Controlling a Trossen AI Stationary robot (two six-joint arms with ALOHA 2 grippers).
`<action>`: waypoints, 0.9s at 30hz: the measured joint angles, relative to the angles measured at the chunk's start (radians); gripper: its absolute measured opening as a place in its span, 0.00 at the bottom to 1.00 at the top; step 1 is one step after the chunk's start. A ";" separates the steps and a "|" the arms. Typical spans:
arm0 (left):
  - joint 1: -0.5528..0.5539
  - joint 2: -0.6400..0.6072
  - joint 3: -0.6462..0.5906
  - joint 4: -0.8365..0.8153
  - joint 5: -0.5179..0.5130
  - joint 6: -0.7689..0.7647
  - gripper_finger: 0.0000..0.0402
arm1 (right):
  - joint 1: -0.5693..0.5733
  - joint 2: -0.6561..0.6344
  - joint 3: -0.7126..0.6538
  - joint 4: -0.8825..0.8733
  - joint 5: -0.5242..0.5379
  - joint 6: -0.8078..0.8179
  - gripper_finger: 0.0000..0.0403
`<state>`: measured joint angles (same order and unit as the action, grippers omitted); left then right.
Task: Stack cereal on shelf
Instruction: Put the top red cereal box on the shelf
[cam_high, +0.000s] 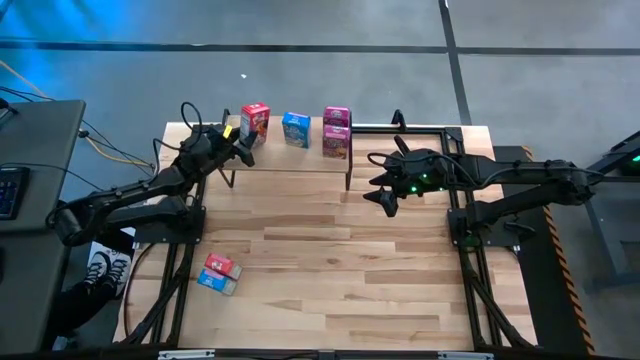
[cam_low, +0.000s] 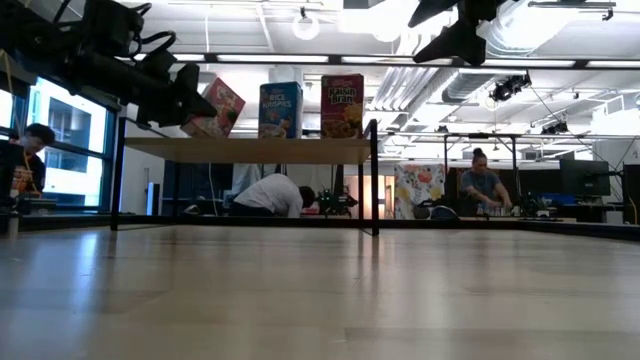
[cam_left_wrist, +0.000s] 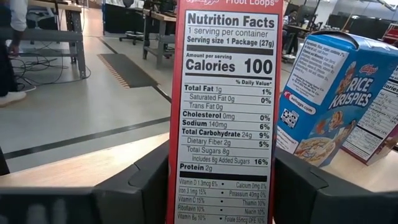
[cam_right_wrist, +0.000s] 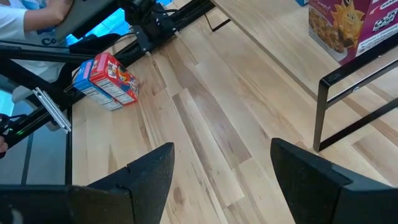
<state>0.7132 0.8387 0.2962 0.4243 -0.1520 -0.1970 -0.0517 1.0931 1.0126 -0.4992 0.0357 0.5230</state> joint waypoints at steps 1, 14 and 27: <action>0.000 0.000 0.000 -0.001 0.000 0.000 0.52 | 0.000 0.000 0.000 0.000 0.000 0.000 0.65; 0.000 -0.021 0.000 -0.030 0.012 0.005 0.60 | 0.000 0.000 0.000 0.000 0.000 -0.004 0.65; 0.000 -0.168 -0.001 -0.209 0.021 0.002 0.68 | 0.000 0.000 0.000 0.000 0.017 0.003 0.65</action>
<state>0.7127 0.6709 0.2951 0.2153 -0.1307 -0.1953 -0.0517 1.0931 1.0126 -0.4995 0.0525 0.5262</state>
